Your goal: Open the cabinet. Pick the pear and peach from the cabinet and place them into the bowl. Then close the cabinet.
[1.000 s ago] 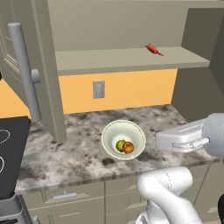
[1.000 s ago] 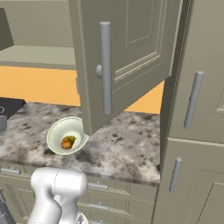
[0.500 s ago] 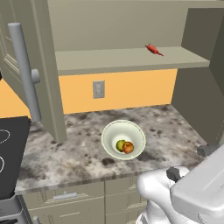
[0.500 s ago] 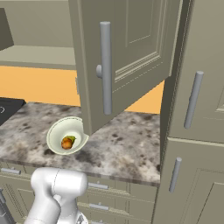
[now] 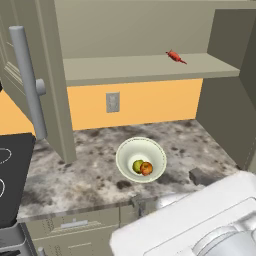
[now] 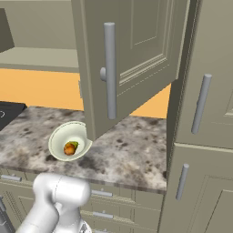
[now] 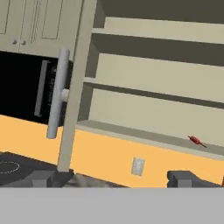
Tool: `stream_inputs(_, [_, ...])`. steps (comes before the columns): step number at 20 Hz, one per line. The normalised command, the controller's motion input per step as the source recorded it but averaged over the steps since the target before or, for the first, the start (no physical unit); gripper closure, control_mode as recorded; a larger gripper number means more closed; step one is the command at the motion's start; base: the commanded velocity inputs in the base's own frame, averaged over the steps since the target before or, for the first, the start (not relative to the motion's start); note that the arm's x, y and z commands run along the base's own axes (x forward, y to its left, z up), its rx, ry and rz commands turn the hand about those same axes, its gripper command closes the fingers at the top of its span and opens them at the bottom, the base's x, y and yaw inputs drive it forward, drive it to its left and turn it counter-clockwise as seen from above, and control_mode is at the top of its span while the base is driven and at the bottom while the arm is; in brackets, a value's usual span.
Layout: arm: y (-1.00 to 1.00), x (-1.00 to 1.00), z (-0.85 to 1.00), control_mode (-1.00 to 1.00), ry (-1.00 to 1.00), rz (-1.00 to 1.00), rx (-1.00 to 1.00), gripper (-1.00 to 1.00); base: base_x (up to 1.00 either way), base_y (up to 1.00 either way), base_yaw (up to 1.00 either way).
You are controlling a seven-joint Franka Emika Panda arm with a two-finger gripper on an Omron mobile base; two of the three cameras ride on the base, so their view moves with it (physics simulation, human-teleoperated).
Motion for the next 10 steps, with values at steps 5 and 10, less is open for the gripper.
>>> stream_inputs(5, [0.88, 0.64, -0.01, -1.0, -0.27, -0.27, -0.07, -1.0, 0.0, 0.0, 0.0])
stream_inputs(10, [0.77, 0.99, -0.17, -1.0, -0.24, -0.28, -0.07, -1.0, 0.0, 0.0, 0.0])
